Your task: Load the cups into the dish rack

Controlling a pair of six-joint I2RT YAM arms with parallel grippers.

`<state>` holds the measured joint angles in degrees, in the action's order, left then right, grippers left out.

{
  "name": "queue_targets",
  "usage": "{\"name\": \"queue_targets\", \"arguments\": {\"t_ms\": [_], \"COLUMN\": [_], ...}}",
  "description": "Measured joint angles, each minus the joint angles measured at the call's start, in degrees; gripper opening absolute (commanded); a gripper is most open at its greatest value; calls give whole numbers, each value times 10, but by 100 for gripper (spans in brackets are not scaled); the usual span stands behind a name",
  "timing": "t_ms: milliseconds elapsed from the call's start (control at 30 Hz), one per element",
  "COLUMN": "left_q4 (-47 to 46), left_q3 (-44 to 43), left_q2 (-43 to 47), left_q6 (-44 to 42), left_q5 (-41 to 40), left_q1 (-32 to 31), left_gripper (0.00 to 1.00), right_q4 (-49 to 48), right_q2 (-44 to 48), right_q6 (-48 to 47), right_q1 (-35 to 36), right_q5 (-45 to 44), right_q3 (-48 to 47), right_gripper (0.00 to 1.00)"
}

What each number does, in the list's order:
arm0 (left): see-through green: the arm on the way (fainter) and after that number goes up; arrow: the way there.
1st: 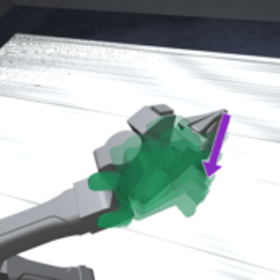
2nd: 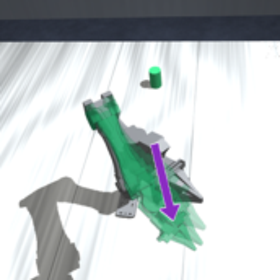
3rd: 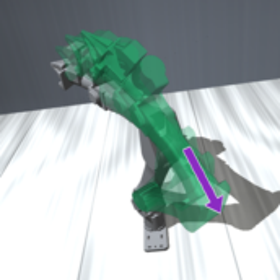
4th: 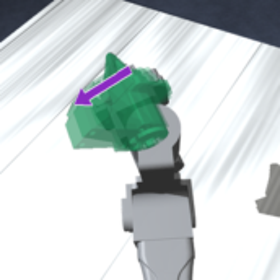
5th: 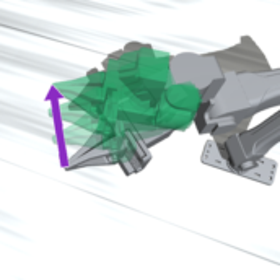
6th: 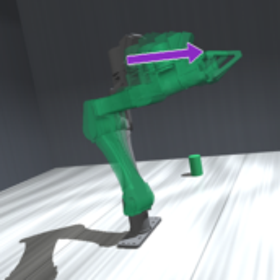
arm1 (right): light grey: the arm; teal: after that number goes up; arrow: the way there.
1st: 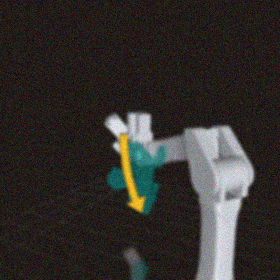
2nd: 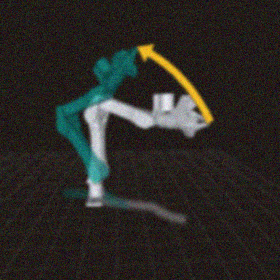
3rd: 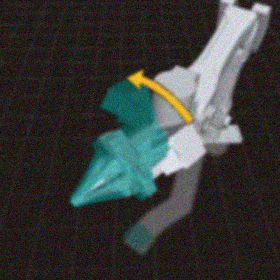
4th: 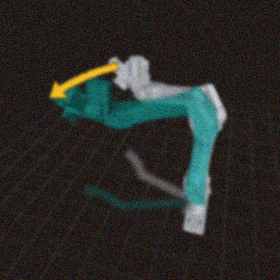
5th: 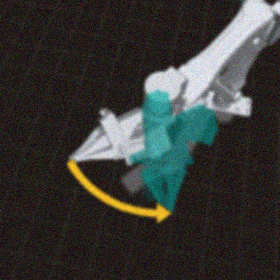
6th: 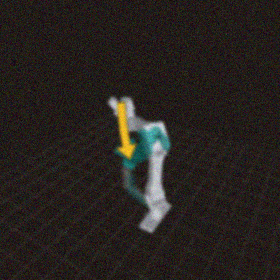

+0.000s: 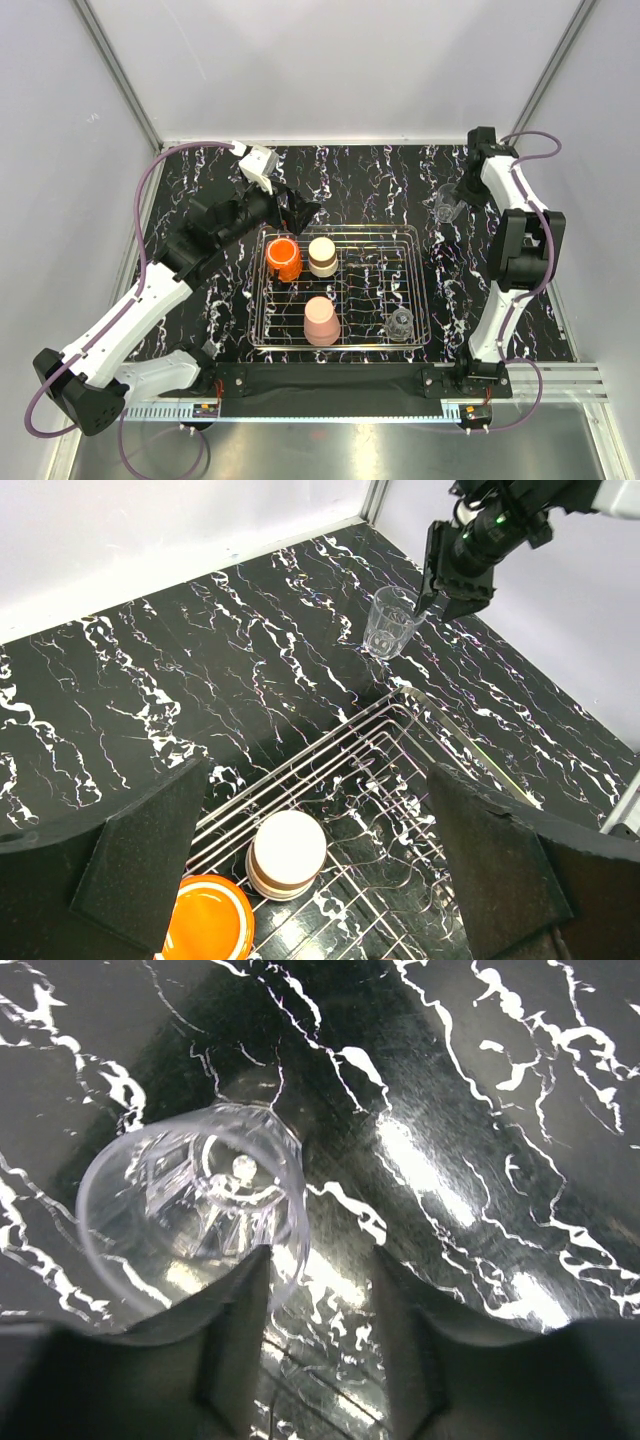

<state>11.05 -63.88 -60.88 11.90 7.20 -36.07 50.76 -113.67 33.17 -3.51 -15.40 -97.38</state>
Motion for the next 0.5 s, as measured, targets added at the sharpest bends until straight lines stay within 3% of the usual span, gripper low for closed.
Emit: {"name": "queue_targets", "arguments": {"t_ms": [267, 400, 500], "left_q4": [0, 0, 1], "left_q3": [0, 0, 0], "left_q2": [0, 0, 0], "left_q6": [0, -1, -1], "left_q5": [0, 0, 0], "left_q1": [0, 0, 0], "left_gripper": [99, 99, 99], "right_q4": [-27, -34, -30], "right_q2": [-24, -26, -26], "right_q6": [1, -3, 1], "right_q1": [-3, -4, -4], "right_q5": [17, 28, 34], "right_q3": [15, 15, 14], "right_gripper": [29, 0, 0]}}
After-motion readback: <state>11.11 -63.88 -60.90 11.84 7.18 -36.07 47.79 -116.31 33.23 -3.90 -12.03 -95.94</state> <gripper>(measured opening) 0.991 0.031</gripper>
